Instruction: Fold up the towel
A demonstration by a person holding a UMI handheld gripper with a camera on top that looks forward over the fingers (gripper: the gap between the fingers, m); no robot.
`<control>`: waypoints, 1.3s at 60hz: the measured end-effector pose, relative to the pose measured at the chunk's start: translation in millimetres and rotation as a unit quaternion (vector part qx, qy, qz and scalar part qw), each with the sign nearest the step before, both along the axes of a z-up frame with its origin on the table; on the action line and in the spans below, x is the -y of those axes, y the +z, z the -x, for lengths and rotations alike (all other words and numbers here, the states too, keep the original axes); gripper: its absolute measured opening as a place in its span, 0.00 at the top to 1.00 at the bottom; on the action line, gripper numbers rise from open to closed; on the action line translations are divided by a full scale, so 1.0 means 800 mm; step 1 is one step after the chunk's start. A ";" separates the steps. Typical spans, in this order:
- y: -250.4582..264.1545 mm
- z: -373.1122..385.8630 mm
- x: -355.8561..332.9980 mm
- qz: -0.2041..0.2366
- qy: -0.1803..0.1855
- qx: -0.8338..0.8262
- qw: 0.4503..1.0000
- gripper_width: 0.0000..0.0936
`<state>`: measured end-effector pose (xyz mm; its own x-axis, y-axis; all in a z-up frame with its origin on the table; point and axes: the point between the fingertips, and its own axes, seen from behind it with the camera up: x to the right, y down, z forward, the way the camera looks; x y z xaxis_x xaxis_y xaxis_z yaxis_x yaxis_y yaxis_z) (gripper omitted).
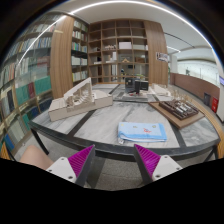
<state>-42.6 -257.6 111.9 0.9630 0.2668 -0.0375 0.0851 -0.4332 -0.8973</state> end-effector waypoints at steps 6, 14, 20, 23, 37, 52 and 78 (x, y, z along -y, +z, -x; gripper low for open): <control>-0.006 0.009 -0.003 0.008 -0.007 0.007 1.000 0.14; -0.031 0.013 -0.050 0.018 0.001 0.009 1.000 0.14; -0.052 0.018 -0.090 0.028 0.007 0.025 0.999 0.15; -0.065 0.020 -0.113 0.035 0.013 0.040 0.998 0.12; -0.102 0.033 -0.233 0.037 -0.013 0.034 0.999 0.10; -0.150 0.036 -0.273 0.034 -0.015 0.055 0.998 0.42; -0.089 -0.005 -0.283 -0.036 -0.069 0.021 0.997 0.99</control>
<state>-38.5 -31.2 40.8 0.9910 0.1324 0.0182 0.0675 -0.3790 -0.9229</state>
